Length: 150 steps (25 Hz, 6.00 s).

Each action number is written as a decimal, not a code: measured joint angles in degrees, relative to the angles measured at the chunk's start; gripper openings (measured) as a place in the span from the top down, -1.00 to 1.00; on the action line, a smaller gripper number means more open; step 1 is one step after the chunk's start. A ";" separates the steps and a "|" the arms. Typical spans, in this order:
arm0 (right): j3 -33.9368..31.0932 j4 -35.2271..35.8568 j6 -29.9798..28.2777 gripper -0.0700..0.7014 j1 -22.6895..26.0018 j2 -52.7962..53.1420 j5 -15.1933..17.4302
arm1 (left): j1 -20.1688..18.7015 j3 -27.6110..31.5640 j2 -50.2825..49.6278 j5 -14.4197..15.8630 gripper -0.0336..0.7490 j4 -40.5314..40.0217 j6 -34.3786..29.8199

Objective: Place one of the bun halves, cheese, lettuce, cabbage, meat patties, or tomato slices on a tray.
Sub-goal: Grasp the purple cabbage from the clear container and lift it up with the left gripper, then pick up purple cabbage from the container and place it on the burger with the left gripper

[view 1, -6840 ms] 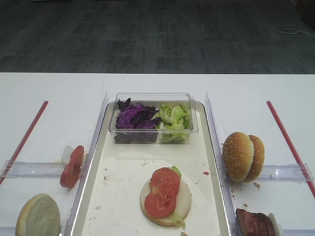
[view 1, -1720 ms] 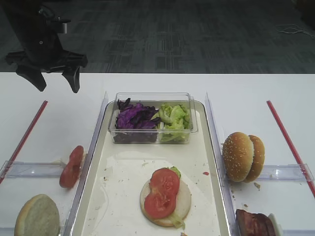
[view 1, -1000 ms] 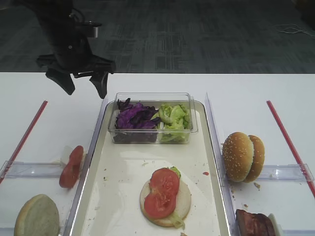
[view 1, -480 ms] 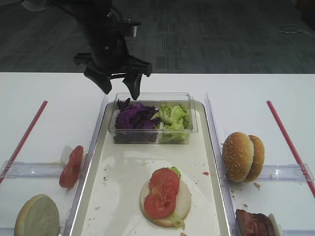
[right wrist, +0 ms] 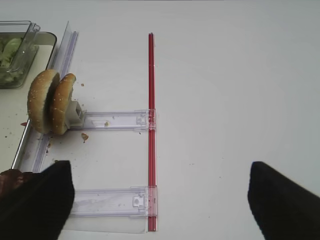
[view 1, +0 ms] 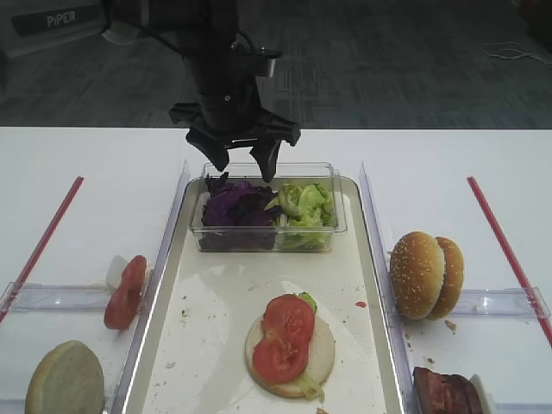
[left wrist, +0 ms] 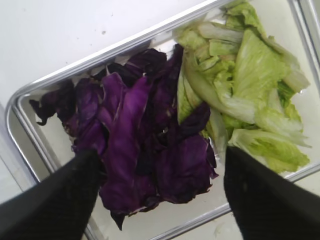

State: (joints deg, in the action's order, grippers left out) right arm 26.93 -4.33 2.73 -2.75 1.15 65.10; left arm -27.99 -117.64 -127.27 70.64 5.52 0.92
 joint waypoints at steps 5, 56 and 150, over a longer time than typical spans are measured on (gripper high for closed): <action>0.00 0.00 0.00 -0.98 0.00 0.00 0.00 | 0.00 -0.13 -2.03 0.00 -0.34 0.00 -0.10; 0.00 0.00 -0.20 -0.98 0.00 0.00 0.00 | 0.00 -0.13 -6.80 -0.21 0.64 -4.49 -4.07; 0.00 0.00 -0.34 -0.98 0.00 0.00 0.00 | -2.53 17.67 22.84 0.44 0.92 2.70 -0.92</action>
State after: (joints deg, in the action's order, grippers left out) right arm 26.93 -4.33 2.39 -2.75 1.15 65.10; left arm -30.52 -99.97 -104.44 71.08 8.22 0.00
